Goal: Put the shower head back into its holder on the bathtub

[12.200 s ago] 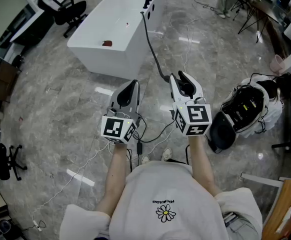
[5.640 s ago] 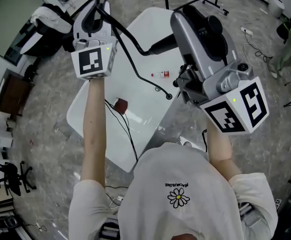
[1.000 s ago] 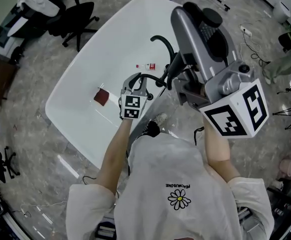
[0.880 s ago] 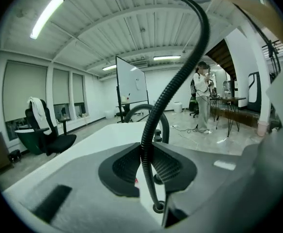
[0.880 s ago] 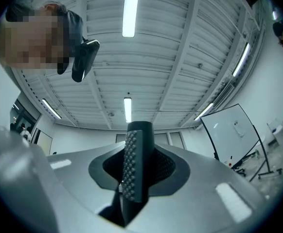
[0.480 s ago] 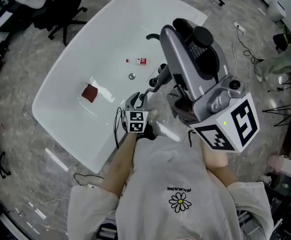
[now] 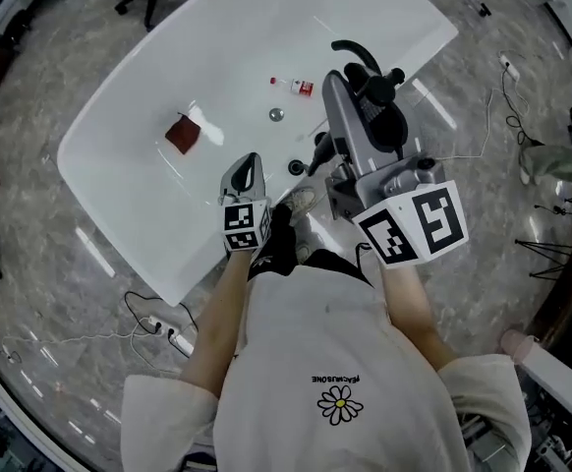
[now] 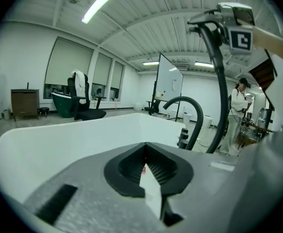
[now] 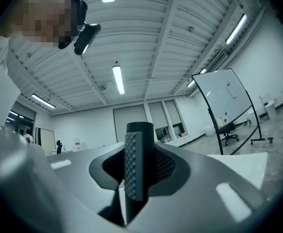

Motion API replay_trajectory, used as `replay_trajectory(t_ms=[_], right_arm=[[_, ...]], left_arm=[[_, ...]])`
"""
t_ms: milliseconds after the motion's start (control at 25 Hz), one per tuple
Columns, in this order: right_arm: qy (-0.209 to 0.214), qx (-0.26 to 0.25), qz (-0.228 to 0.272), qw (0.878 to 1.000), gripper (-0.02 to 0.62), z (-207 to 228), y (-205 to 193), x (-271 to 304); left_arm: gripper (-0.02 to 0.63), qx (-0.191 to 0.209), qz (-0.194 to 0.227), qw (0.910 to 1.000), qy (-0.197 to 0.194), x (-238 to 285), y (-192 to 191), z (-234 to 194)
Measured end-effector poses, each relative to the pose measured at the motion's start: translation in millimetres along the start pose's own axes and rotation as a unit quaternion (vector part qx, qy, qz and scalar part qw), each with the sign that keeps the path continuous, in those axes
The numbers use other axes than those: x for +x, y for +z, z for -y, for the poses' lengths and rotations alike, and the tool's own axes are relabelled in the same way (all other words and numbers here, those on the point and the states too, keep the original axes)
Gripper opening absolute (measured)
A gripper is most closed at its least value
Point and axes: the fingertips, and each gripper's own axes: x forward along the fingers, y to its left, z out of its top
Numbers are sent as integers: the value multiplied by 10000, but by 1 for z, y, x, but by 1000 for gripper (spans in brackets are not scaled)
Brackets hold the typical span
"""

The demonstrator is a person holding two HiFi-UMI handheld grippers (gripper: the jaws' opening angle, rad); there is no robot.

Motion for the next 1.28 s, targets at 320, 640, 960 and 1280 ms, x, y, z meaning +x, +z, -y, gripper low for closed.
replay_trajectory(t_ms=[320,640,960,1280], right_arm=[[-147,255,-959,9950,98,8,-105,3],[-272,105,-1036,9942,98,15,-112,27],[-266,49,-1195,9925,98,34,-129,60],[-405,100,-1610,9861,97,47,-176,60]], left_arm=[[0,-246,453,9985,200,-25,31,-12],[0,-352,374,9987,-37,-1,37,-12],[0,-358,248,9989,-148,36,44,-22],[0,-391,113,9992,-6,29,35,-35]])
